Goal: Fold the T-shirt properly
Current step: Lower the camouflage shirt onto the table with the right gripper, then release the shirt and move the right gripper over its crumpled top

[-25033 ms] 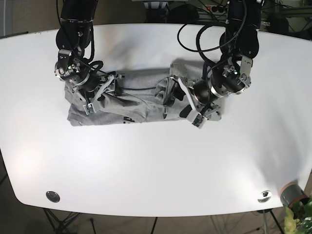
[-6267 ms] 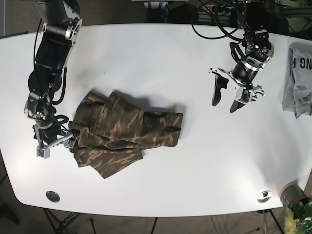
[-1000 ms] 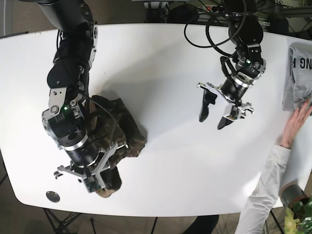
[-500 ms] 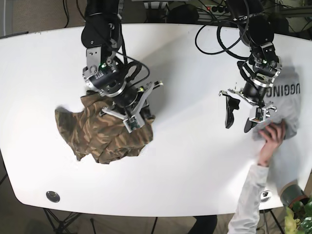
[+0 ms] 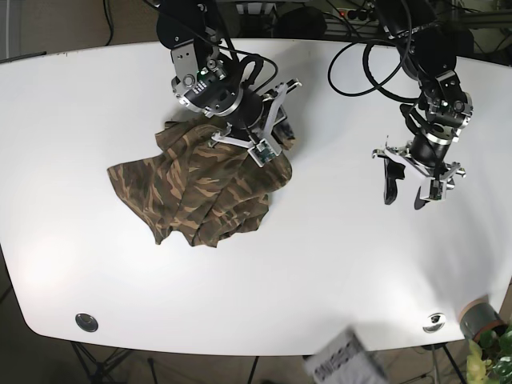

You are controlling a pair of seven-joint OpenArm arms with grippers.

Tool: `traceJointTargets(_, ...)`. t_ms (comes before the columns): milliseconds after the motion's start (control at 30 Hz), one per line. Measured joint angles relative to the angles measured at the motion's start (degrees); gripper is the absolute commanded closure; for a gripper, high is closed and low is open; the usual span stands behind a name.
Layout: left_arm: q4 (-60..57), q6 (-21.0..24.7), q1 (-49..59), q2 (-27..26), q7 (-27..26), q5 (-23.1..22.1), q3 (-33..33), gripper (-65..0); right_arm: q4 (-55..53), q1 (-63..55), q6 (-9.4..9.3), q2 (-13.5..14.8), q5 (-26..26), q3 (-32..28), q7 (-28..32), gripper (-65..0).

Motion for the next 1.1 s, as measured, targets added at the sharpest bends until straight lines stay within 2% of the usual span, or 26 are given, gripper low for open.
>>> traceJointTargets(67,0.0,0.0,0.2,0.0,0.0,0.0,0.0,-34.9,-0.2,-0.4,0.02,0.0,0.2,-0.2,0.0,-33.0)
traceJointTargets(133,0.0,0.0,0.2,0.0,0.0,0.0,0.0,-35.0,0.0,-1.2,0.0,0.0,0.4,0.0,0.5,-36.0)
traceJointTargets(267,0.0,0.0,0.3,0.0,0.0,0.0,0.1,-35.0,1.7,-1.9,0.17,0.2,0.9,0.3,0.0,-36.5)
traceJointTargets(367,0.0,-0.5,0.4,0.0,0.0,0.0,0.0,-35.0,2.7,-1.2,0.15,0.1,5.0,1.4,0.5,-36.5)
traceJointTargets(433,0.0,-2.4,0.9,0.0,-0.1,0.0,0.0,-34.7,2.8,-0.9,0.59,-0.2,8.3,4.7,0.6,-36.5)
traceJointTargets(533,0.0,-6.3,2.0,0.0,0.0,0.0,0.1,-34.6,2.8,0.5,-0.04,0.1,10.0,10.1,0.2,-36.5)
traceJointTargets(633,0.0,-6.3,2.7,0.2,0.0,0.0,0.1,-34.6,2.8,3.2,0.0,0.3,12.9,16.0,-0.1,-36.5)
traceJointTargets(767,0.0,-6.3,3.6,0.1,-0.2,0.0,0.6,-34.6,2.8,7.0,0.04,0.4,14.0,22.3,0.1,-36.5)
traceJointTargets(933,0.0,-6.3,6.3,0.2,0.0,0.1,5.2,-34.6,2.6,11.4,-0.07,4.0,13.8,27.5,0.1,-36.5)
traceJointTargets(1100,0.0,-6.4,7.3,0.1,0.0,-0.2,8.0,-34.6,1.2,13.8,-0.02,6.3,13.7,29.2,0.1,-36.5)
